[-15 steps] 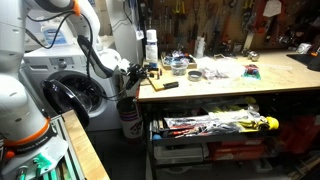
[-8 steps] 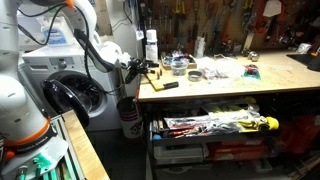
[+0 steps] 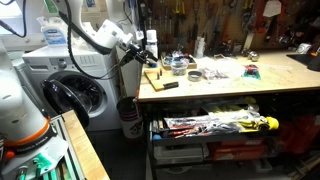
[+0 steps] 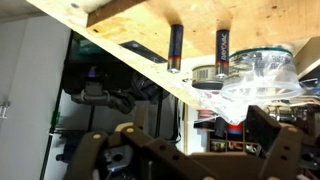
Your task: Pick up the batteries and place them standing vertically on the wooden board one by one
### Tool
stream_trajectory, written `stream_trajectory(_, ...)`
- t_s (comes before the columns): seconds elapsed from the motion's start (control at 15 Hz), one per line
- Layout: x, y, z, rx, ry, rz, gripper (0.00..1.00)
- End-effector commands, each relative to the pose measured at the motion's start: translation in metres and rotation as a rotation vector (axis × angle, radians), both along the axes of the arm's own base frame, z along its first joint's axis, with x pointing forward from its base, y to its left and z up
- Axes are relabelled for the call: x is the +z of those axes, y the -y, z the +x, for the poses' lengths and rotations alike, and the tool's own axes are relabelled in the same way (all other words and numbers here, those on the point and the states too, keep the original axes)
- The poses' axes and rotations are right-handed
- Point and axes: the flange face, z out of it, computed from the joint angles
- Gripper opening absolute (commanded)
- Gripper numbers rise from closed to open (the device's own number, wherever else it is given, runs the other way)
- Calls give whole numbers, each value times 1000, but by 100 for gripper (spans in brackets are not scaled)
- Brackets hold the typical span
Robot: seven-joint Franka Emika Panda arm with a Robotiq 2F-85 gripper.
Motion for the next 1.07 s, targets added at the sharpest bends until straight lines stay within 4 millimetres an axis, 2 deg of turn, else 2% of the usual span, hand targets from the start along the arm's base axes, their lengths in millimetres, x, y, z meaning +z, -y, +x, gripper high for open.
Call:
stream_trajectory(0.0, 28, 5, -2, -37, -144, 109, 100)
stream_trajectory(0.4, 56, 8, 2, -89, -291, 258, 100)
stream_trajectory(0.73, 65, 13, 5, -104, -360, 351, 100)
stream_trajectory(0.8, 60, 9, 8, -91, -327, 325, 100)
stream_trajectory(1.0, 61, 9, 9, -89, -329, 327, 100)
